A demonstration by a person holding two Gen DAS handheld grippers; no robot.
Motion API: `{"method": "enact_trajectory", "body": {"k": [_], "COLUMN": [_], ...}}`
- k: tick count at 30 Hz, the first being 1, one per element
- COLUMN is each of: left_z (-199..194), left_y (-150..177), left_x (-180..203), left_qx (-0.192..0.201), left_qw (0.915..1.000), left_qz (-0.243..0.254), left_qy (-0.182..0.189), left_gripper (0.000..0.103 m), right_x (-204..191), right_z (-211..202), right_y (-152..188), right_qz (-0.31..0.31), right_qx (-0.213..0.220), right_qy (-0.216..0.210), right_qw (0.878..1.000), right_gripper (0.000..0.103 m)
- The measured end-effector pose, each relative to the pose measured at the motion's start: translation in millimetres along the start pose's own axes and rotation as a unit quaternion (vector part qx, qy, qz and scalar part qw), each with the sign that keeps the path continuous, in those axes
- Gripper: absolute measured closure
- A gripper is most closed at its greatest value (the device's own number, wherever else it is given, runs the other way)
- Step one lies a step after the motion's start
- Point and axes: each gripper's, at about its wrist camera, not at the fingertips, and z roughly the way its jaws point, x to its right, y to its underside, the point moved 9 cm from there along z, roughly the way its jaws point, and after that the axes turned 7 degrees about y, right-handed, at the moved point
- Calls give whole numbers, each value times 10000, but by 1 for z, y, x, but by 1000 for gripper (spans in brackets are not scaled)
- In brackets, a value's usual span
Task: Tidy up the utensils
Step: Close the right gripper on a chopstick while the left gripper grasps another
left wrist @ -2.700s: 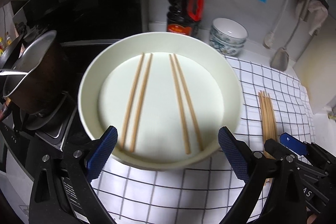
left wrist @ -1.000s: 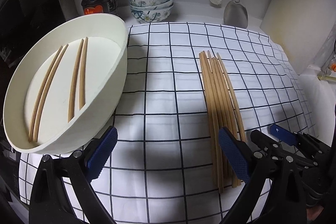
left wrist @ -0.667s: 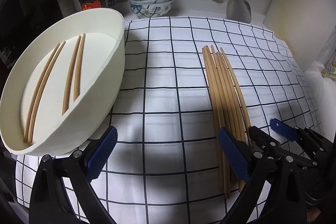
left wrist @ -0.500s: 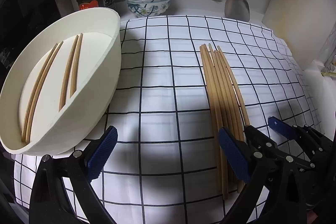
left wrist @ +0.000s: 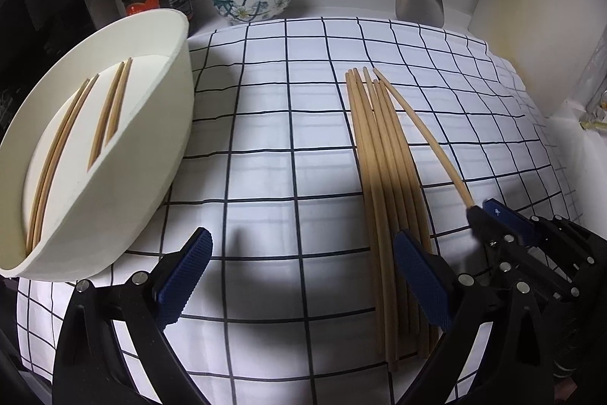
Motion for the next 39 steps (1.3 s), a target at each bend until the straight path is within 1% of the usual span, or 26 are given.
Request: {"method": "enact_trajectory", "body": {"k": [9,15,17,25,28,31,37,39], "left_z": [18,15,14,16,18,18,19,21], "left_y": [0,0,0,4,5,4,-1,-3], "left_x": [5,-6,-10,-24,-26,-26,-26,-25], "left_qx": [-66,42,83,64,16,37,62,48], "left_qw": [9999,9998,9997,9990,9990,9991,9993,9993], "left_qz": [76,-126,-177,-326,-327,-296,-251,-237], "left_qy": [-113,-119,-175,-310,-300,-296,-284,-271], "left_gripper": [8,8,8,8,14,16,24,24], "right_x": [21,25,26,26,24,22,17,17], "right_z": [-1,-2,-2,-2,-1,1,6,7], "right_y": [6,7,6,5,2,0,-7,-9], "right_qz": [171,201,202,171,141,107,-24,-46], "right_qx": [-7,-3,-3,-2,12,19,32,38], "right_qy": [70,59,57,79,83,73,55,31], "right_qw": [9998,9998,9998,9998,9999,9999,10000,10000], "right_gripper": [87,87,87,87,87,87,86,86]}}
